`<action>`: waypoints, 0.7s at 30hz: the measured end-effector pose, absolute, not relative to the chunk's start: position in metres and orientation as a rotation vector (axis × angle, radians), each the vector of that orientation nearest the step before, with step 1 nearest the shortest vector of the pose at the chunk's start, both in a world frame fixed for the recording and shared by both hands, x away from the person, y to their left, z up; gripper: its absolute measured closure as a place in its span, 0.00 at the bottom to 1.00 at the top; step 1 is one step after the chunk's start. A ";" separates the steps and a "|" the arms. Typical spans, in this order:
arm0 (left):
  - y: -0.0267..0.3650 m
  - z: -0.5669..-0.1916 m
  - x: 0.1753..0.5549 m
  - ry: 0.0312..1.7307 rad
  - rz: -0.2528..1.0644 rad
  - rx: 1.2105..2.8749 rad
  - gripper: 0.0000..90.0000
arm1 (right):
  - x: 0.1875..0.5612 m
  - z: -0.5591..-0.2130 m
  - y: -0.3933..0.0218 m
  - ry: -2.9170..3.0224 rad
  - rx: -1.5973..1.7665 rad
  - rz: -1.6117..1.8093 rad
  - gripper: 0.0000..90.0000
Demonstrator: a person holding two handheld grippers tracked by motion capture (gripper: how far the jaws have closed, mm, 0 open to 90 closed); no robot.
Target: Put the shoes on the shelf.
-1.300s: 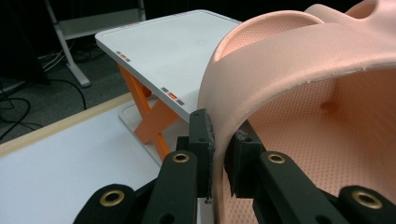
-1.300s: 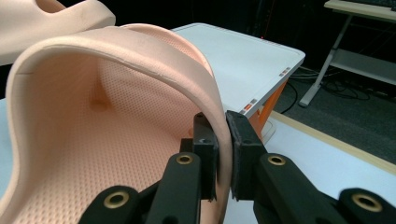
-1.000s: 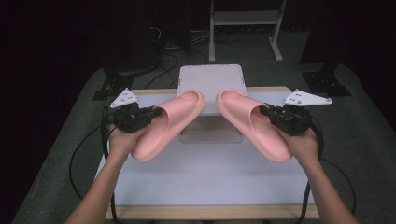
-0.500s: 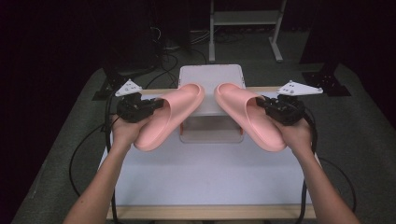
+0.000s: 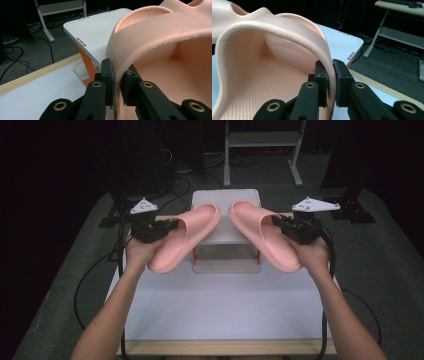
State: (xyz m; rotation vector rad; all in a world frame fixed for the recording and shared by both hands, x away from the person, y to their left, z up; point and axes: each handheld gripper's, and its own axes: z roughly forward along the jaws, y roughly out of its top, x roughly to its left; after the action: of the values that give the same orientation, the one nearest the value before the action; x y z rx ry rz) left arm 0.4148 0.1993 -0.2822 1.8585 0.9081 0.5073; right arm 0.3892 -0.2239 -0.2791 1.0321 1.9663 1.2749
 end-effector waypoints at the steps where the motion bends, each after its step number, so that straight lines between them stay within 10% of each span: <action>1: 0.199 -0.282 0.417 0.909 0.508 1.862 0.91 | 0.391 -0.279 -0.224 1.965 1.033 1.273 0.92; 21: 0.193 -0.281 0.443 0.961 0.512 1.863 0.91 | 0.425 -0.278 -0.217 1.968 1.085 1.246 0.91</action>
State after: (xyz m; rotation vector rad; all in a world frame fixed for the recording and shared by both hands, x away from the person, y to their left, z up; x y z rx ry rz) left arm 0.4435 0.1927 -0.2807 1.8631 0.9613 0.5118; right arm 0.4246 -0.2172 -0.2783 1.0851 1.9678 1.2464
